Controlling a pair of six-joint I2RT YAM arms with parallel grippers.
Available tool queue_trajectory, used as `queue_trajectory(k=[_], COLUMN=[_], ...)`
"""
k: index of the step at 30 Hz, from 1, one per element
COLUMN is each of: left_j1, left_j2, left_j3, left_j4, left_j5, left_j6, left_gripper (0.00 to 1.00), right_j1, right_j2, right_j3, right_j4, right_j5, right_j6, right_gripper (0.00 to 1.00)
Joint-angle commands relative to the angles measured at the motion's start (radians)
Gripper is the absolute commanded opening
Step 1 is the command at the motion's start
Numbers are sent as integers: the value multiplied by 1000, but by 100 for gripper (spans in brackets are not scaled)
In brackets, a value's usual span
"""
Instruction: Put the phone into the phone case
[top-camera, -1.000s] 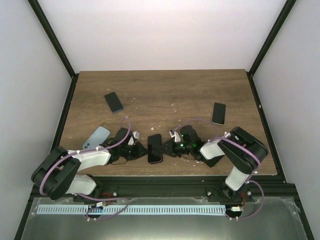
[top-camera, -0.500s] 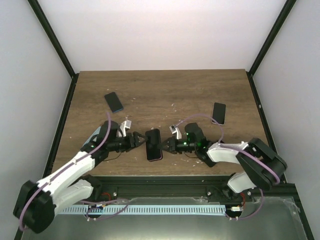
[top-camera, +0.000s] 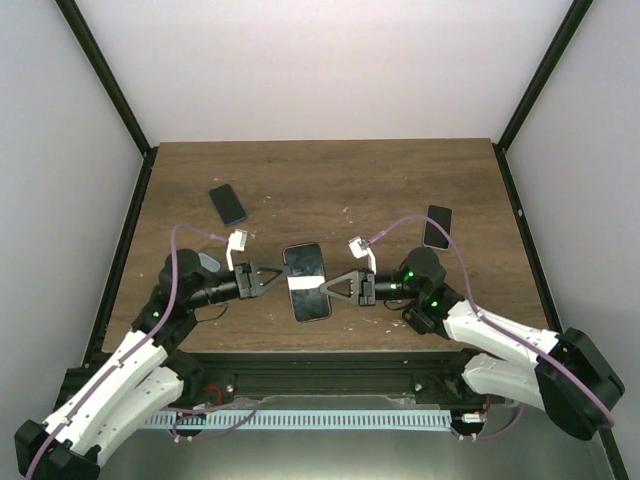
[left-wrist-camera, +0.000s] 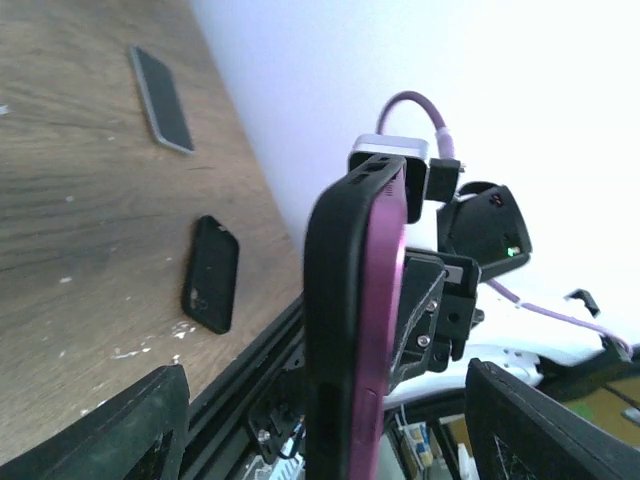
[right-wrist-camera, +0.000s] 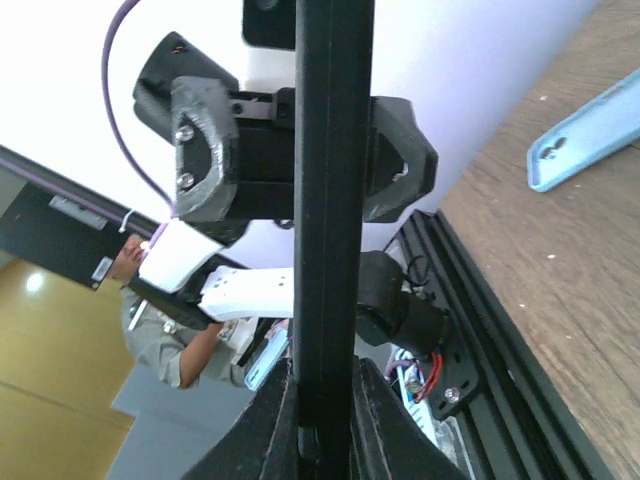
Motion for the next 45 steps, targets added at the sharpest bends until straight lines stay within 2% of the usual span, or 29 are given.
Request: queue_trajectory(k=[1, 4, 9, 12, 15, 19, 22, 25, 30, 32, 35, 40, 45], left_j1=[4, 4, 4, 4, 4, 5, 4, 4, 4, 4, 4, 3, 0], left_j2=[-8, -5, 1, 14, 23, 29, 33, 32, 37, 39, 43, 43, 58], left_j3=[-47, -73, -111, -121, -113, -87, -74, -71, -55, -63, -95, -139, -143], left_j4=[250, 366, 453, 496, 480, 362, 289, 280, 245, 266, 329, 409, 456], left_j5=[111, 117, 90, 89, 86, 67, 54, 56, 67, 82, 109, 146, 180], left_j6=[-111, -175, -231, -258, -256, -194, -155, -159, -176, -202, -254, -304, -313], left_gripper=[73, 64, 43, 27, 12, 0, 0, 1, 24, 38, 49, 57, 59], right_j1=[4, 4, 5, 4, 4, 4, 4, 4, 4, 4, 3, 4, 4], right_j2=[-15, 3, 22, 28, 24, 16, 15, 5, -35, -48, -65, -75, -43], right_j3=[17, 22, 3, -7, -20, -19, -17, -20, -22, -22, -20, -13, 3], right_j4=[187, 229, 311, 323, 307, 266, 259, 248, 213, 218, 243, 256, 265], right_j5=[-84, -107, -118, -122, -118, -111, -101, -73, 30, 76, 133, 198, 203], right_j6=[66, 93, 129, 130, 123, 105, 108, 106, 118, 131, 150, 155, 159], right_gripper=[9, 9, 9, 9, 11, 16, 18, 14, 9, 9, 9, 9, 9])
